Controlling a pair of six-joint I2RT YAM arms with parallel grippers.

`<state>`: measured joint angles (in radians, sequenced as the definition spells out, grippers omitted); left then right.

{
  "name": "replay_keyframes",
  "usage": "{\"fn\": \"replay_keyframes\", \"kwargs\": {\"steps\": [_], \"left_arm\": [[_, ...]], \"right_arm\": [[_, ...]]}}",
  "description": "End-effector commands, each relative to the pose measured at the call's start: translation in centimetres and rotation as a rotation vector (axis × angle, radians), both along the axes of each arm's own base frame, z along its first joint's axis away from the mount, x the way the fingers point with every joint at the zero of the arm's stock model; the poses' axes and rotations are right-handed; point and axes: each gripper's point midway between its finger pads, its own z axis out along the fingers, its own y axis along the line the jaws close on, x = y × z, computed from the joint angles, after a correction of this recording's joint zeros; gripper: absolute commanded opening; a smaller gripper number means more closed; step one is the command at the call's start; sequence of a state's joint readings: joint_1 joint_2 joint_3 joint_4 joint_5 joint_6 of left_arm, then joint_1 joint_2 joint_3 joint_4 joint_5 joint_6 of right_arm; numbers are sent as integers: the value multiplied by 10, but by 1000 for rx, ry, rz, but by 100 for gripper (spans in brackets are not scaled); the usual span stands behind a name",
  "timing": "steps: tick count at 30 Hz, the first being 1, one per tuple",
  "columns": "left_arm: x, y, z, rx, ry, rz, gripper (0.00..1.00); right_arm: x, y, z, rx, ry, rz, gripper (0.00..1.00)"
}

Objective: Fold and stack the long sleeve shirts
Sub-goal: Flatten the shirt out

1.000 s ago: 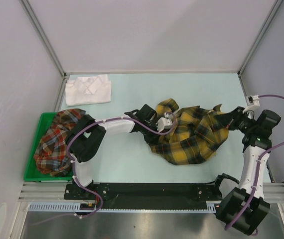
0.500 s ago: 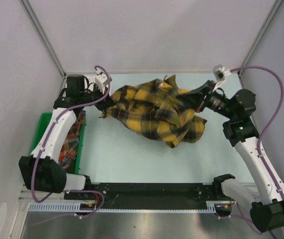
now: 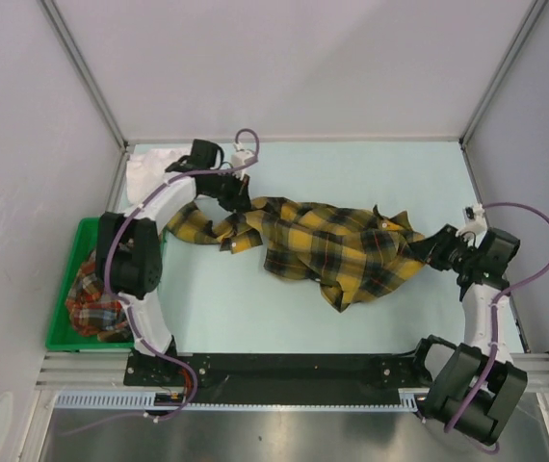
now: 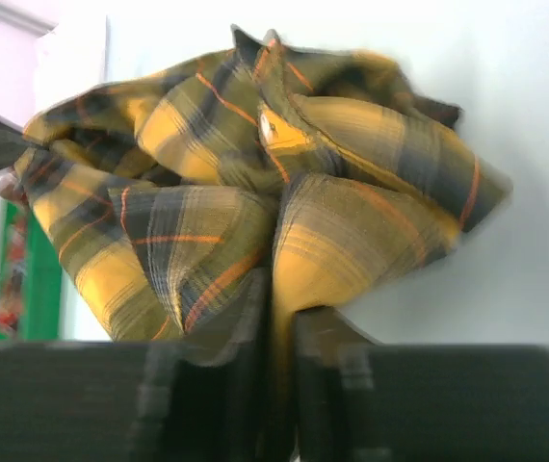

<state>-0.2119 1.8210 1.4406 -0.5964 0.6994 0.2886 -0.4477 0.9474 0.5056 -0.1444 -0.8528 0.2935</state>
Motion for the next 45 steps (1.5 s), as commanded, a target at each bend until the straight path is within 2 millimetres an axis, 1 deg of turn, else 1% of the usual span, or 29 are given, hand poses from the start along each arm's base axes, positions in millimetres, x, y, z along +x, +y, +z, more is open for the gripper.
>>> {"fn": "replay_keyframes", "kwargs": {"steps": [1,2,3,4,5,6,7,8,9,10,11,14,15,18,19,21,22,23,25,26,28,29,31,33,36,37,42,43,45], "left_arm": [[24,-38,30,-18,-99,-48,23],[24,-38,27,-13,-75,-51,33],[30,-35,38,-17,-98,-53,42],[29,-33,44,-11,-132,-84,56],[21,-30,54,-6,-159,-110,63],[16,-31,58,2,-191,-142,69],[12,-32,59,19,-236,-192,81],[-3,-37,54,26,-225,-244,84],[-8,-39,53,36,-234,-273,86],[-16,-40,46,56,-229,-321,86],[-24,-46,42,61,-227,-360,87],[-30,-47,35,80,-257,-420,88],[-32,-47,35,84,-280,-446,89],[-46,-51,34,101,-317,-528,89],[-50,-49,31,133,-321,-539,90],[-61,-50,18,181,-328,-595,91],[-63,-51,11,197,-320,-608,91],[-68,-49,1,226,-305,-622,91],[-70,-47,-9,254,-292,-640,87],[-71,-43,-16,279,-277,-643,86],[-76,-37,-19,294,-271,-668,82],[-79,-35,-16,289,-275,-671,82],[-84,-33,-13,278,-279,-676,81],[-88,-31,-12,277,-280,-675,81],[-90,-29,-15,270,-266,-662,81],[-90,-28,-16,272,-262,-657,81],[-73,-24,-21,281,-279,-578,82],[-67,-20,-23,305,-284,-551,82],[-57,-20,-23,323,-295,-516,72]], "right_arm": [[11,-25,30,-213,-133,105,30],[7,-25,31,-229,-131,158,38],[13,-36,49,-402,-227,242,42],[-3,-31,31,-346,-122,301,47],[-7,-32,37,-373,-160,362,63],[-8,-34,36,-464,-217,452,69],[-13,-32,45,-469,-214,496,75],[-9,-32,41,-450,-219,532,86],[-7,-30,42,-463,-233,569,89],[2,-33,51,-515,-274,606,91],[9,-35,45,-506,-256,630,95],[25,-32,56,-535,-328,729,95],[20,-17,56,-506,-323,796,95],[25,2,54,-532,-359,916,95],[24,20,52,-537,-383,983,94],[29,32,40,-587,-397,1040,93],[29,48,34,-615,-408,1100,91],[31,55,30,-622,-407,1114,90],[39,66,19,-670,-429,1150,87],[38,80,15,-674,-439,1191,84],[41,85,3,-685,-420,1229,79],[40,94,-2,-685,-419,1264,76],[44,94,-18,-697,-390,1291,74],[47,97,-25,-705,-389,1308,72],[46,103,-32,-691,-367,1340,64],[44,102,-36,-696,-352,1352,58],[26,98,-41,-712,-319,1401,42],[25,96,-39,-727,-316,1401,32],[22,94,-32,-749,-321,1388,18]]}}
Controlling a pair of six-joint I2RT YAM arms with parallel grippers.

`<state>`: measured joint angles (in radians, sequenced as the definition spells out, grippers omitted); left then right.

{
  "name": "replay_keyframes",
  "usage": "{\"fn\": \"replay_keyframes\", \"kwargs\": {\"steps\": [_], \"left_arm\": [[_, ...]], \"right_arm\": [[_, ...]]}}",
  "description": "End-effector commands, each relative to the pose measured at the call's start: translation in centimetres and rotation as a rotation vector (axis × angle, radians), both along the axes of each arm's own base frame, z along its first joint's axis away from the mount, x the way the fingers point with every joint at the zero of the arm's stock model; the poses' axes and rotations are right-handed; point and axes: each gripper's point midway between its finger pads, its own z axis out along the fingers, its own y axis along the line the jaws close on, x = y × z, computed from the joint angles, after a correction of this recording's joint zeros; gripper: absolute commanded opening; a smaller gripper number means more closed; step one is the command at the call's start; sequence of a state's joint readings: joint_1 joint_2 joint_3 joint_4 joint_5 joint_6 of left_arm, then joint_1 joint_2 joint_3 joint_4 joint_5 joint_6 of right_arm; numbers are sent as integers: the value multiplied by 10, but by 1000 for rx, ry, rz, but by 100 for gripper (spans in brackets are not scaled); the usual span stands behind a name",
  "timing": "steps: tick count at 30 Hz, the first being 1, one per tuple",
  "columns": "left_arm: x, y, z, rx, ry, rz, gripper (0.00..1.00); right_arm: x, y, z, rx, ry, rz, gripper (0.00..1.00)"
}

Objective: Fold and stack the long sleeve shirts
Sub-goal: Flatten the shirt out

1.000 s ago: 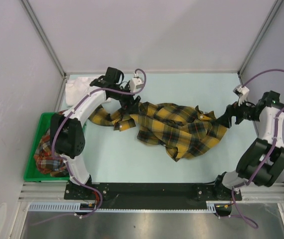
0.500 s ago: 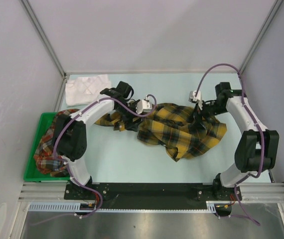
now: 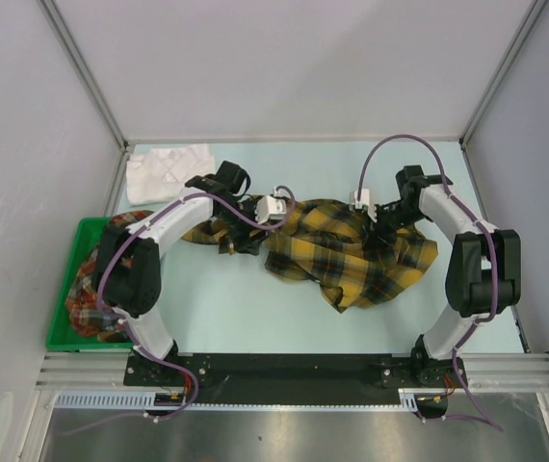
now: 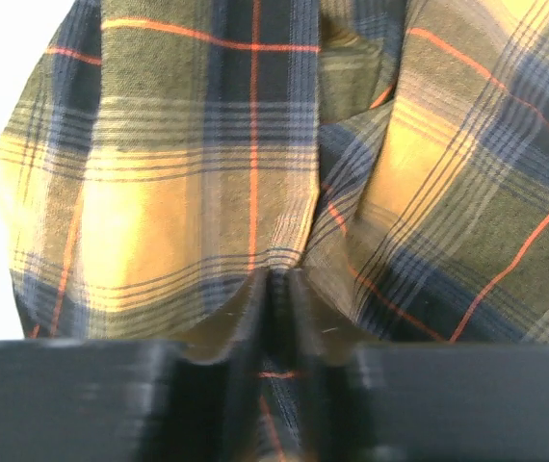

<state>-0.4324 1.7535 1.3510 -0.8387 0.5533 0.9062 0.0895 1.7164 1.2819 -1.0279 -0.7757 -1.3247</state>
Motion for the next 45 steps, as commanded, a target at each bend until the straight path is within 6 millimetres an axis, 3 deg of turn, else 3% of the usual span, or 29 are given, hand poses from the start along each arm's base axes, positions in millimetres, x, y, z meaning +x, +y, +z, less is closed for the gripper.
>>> {"fn": "replay_keyframes", "kwargs": {"steps": [1,2,3,8,10,11,12,15,16,17,18,19,20,21,22,25,27,28,29,30,31,32,33,34,36,38,41,44,45], "left_arm": [[31,6,17,-3,-116,87,66],[33,5,23,-12,-121,100,52],[36,4,30,-29,-131,111,46],[48,-12,113,-220,-181,192,10],[44,-27,152,-322,-185,173,5],[33,-40,166,-382,-135,163,3],[28,-49,176,-409,-124,149,0],[-8,-102,208,-502,-75,19,0],[-29,-133,232,-551,-87,-60,0],[-38,-153,248,-598,-71,-78,0],[-41,-177,245,-605,-39,-103,0],[-64,-205,276,-665,-45,-164,1],[-68,-221,284,-691,-49,-188,5],[-72,-249,263,-663,-13,-206,9],[-76,-261,280,-699,-28,-221,21],[-102,-290,247,-672,59,-339,46],[-121,-284,221,-603,90,-384,58],[-123,-265,195,-536,81,-362,64],[-115,-259,187,-548,43,-333,66],[-103,-224,121,-456,121,-220,69],[-87,-211,143,-558,30,-158,90],[-76,-192,123,-532,18,-96,95],[-68,-163,76,-439,31,-17,97],[-58,-147,56,-357,-48,-2,99],[-60,-127,22,-259,-79,8,100],[-50,-119,0,-187,-105,34,99],[-35,-121,-14,-155,-142,69,99],[-25,-134,-15,-167,-188,85,100],[-22,-137,-27,-137,-196,93,99]], "right_arm": [[-9,-6,20,-29,-58,4,1],[-5,-5,25,-27,-80,-4,0],[-2,-5,34,-24,-110,-17,0],[29,-10,71,42,-196,-157,0],[47,-10,87,102,-214,-240,0],[64,-15,97,135,-260,-292,0],[67,-9,102,182,-226,-338,0],[101,-32,119,254,-256,-539,0],[107,-36,118,277,-250,-586,0],[125,-44,133,318,-323,-626,0],[130,-46,136,371,-267,-704,0],[142,-49,148,407,-296,-729,0],[149,-51,147,431,-261,-767,0],[155,-60,150,454,-240,-810,0],[162,-64,161,520,-205,-869,0],[177,-90,180,661,-155,-975,0],[178,-104,183,717,-100,-999,0],[178,-107,187,740,-93,-999,0],[173,-105,190,766,-56,-990,0],[168,-106,193,775,-55,-987,0],[165,-110,197,784,-67,-987,0],[159,-109,199,794,-57,-969,0],[153,-107,205,799,-70,-959,0],[150,-110,208,803,-79,-960,0],[139,-105,223,831,-88,-932,0],[134,-106,236,851,-110,-923,0],[121,-105,266,905,-136,-907,0],[105,-102,287,931,-157,-895,0],[100,-100,291,939,-156,-895,0]]}}
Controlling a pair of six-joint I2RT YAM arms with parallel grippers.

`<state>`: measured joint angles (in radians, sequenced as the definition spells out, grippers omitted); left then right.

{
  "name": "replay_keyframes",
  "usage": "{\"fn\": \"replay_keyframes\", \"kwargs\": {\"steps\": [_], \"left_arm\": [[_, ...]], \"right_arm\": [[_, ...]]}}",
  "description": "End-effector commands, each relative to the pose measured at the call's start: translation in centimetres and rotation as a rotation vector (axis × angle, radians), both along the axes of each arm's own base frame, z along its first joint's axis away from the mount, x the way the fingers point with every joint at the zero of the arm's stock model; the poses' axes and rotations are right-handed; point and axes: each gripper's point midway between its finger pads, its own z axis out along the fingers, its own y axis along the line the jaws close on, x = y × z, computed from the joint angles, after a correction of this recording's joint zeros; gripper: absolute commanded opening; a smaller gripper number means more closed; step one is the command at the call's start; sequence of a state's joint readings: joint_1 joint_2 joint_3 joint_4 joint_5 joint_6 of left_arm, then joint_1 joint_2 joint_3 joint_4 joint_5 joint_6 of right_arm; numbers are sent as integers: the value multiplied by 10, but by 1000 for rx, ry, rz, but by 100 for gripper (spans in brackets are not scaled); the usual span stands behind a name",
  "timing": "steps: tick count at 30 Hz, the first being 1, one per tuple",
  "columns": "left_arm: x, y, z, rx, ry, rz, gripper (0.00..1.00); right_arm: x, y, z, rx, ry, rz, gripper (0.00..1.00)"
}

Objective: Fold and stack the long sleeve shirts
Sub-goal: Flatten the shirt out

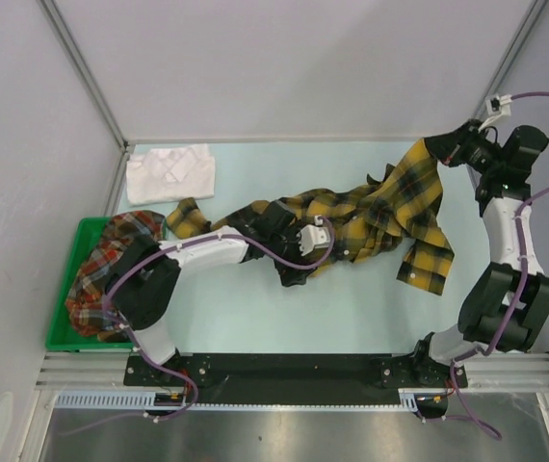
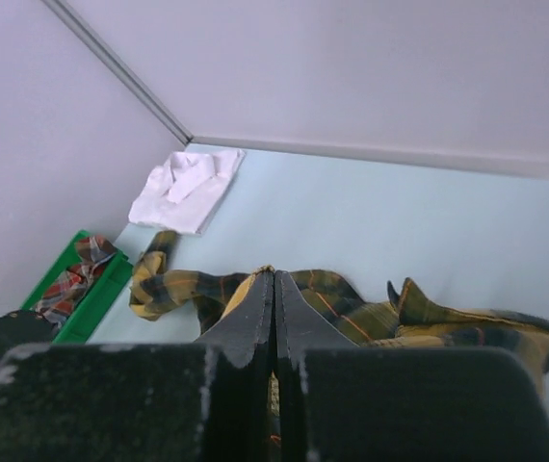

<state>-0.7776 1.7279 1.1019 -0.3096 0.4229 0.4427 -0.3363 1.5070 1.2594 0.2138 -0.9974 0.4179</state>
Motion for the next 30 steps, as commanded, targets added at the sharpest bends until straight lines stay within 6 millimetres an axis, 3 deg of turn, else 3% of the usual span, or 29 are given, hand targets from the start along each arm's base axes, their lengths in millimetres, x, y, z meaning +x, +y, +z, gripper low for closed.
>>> {"fn": "replay_keyframes", "kwargs": {"steps": [1,2,3,4,6,7,8,9,10,13,16,17,18,19,20,21,22,23,24,25,26,30], "left_arm": [[35,-25,-5,19,-158,24,98],[33,-25,-14,56,-133,11,92],[34,-31,-10,53,-107,-5,82],[22,-23,-13,73,-41,-23,58],[12,-8,8,5,26,-29,42],[-19,-6,47,-103,92,-128,33],[-30,0,66,-140,97,-155,27],[-40,9,77,-161,101,-168,14],[-55,18,106,-209,90,-185,10],[-49,40,138,-298,137,-119,0],[17,69,146,-321,113,78,0],[53,87,131,-311,136,187,0],[79,88,144,-352,131,253,0],[90,90,148,-371,150,267,2],[98,85,156,-400,167,249,13],[99,78,161,-420,154,244,49],[96,72,167,-441,120,231,66],[71,61,157,-438,129,229,98],[73,49,170,-496,27,200,99],[65,42,168,-510,3,190,99],[48,28,158,-508,14,167,99],[25,-5,153,-570,147,195,99]], "right_arm": [[-32,9,59,8,-146,25,0],[-43,14,70,-1,-174,35,0],[-48,13,76,-4,-185,31,0],[-56,14,84,5,-187,29,0],[-79,9,106,7,-225,17,0],[-90,9,117,43,-223,17,0],[-100,7,125,55,-228,16,0],[-115,3,141,45,-279,-3,0],[-124,3,148,73,-275,-1,0],[-146,12,173,171,-294,16,0],[-141,21,188,243,-324,21,0],[-137,26,190,226,-352,29,0],[-129,30,192,231,-346,33,0],[-118,42,191,247,-343,55,0],[-111,46,192,240,-351,56,0],[-104,48,190,221,-358,42,0],[-100,57,198,234,-378,49,0],[-100,61,204,237,-395,55,0],[-100,66,210,241,-412,59,0],[-99,68,221,258,-437,47,0],[-103,79,228,264,-460,69,0],[-116,99,260,286,-552,72,0]]}}
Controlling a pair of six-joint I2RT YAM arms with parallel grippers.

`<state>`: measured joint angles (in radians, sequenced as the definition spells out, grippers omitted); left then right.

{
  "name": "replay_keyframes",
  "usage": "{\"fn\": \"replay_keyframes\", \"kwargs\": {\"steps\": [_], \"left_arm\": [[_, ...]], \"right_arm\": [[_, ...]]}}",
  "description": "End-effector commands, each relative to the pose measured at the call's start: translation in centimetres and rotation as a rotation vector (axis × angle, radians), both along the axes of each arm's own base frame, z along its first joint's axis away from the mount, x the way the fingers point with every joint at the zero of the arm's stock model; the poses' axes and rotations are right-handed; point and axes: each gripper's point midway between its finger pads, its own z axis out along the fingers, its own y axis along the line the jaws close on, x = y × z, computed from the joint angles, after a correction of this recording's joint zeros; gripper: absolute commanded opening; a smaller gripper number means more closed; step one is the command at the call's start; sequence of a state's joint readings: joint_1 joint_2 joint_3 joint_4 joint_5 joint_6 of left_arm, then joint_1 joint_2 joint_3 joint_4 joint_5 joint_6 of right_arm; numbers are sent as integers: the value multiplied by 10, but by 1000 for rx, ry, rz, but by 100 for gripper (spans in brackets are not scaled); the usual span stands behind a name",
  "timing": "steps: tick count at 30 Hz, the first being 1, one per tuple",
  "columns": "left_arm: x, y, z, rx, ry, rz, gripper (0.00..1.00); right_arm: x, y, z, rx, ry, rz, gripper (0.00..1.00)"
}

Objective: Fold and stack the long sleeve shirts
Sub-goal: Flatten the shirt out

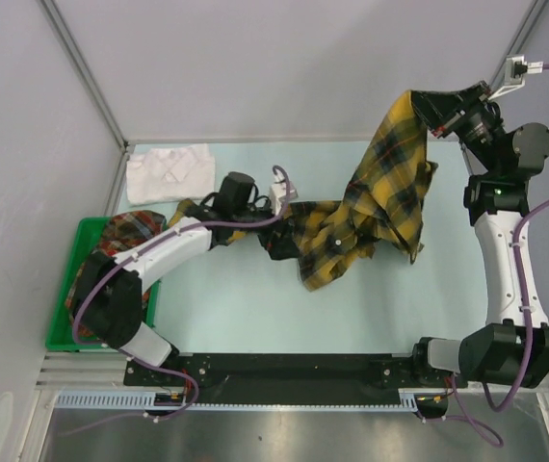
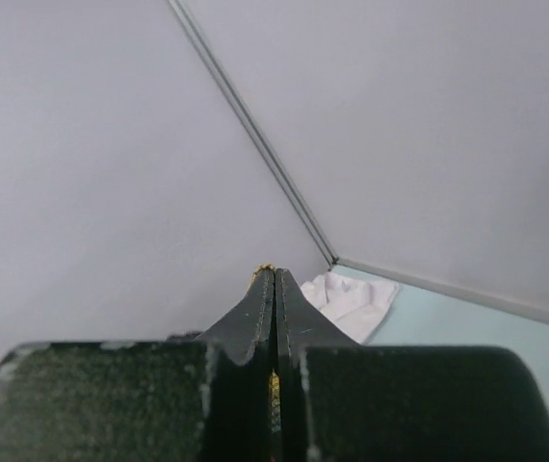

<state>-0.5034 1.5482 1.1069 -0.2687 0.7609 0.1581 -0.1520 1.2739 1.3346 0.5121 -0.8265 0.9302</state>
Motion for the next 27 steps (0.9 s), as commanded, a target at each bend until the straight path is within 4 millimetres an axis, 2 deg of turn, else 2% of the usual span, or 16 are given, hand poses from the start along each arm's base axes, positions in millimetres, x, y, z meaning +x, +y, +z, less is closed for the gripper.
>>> {"fn": "replay_keyframes", "kwargs": {"steps": [1,2,5,9,10,12,14,17,18,21,22,23,24,25,26,27], "left_arm": [[-15,-46,56,-206,-63,6,99],[-25,-58,58,-211,-22,9,99],[-28,-71,70,-248,62,91,99],[-15,-64,102,-263,-26,197,99],[-18,-64,108,-270,-51,202,99],[-10,-59,94,-195,-82,259,100],[7,-51,63,-83,-84,351,99],[23,-42,24,18,-72,381,99],[26,-40,18,29,-63,375,99],[36,-32,7,78,-61,345,84],[48,-17,9,81,-55,368,61],[40,-16,16,36,-8,290,41],[43,-6,28,10,-14,283,25],[57,16,37,1,-45,293,7],[52,22,51,-27,-38,221,6],[59,33,57,-13,-56,225,4]], "right_arm": [[-36,15,90,26,-299,-94,0],[-35,19,98,28,-307,-93,0],[-35,32,116,39,-332,-93,0],[-32,41,133,55,-358,-145,0],[-32,43,135,59,-363,-151,0],[-33,45,145,73,-385,-171,0],[-35,44,151,80,-389,-176,0],[-48,44,166,86,-415,-168,0],[-59,43,175,90,-439,-165,0],[-80,46,185,98,-453,-120,0],[-92,45,191,102,-470,-109,0],[-103,49,193,96,-475,-74,0],[-111,51,195,105,-470,-41,0],[-125,53,199,104,-486,-17,0],[-136,60,200,98,-493,28,0],[-142,62,200,97,-494,47,0]]}}
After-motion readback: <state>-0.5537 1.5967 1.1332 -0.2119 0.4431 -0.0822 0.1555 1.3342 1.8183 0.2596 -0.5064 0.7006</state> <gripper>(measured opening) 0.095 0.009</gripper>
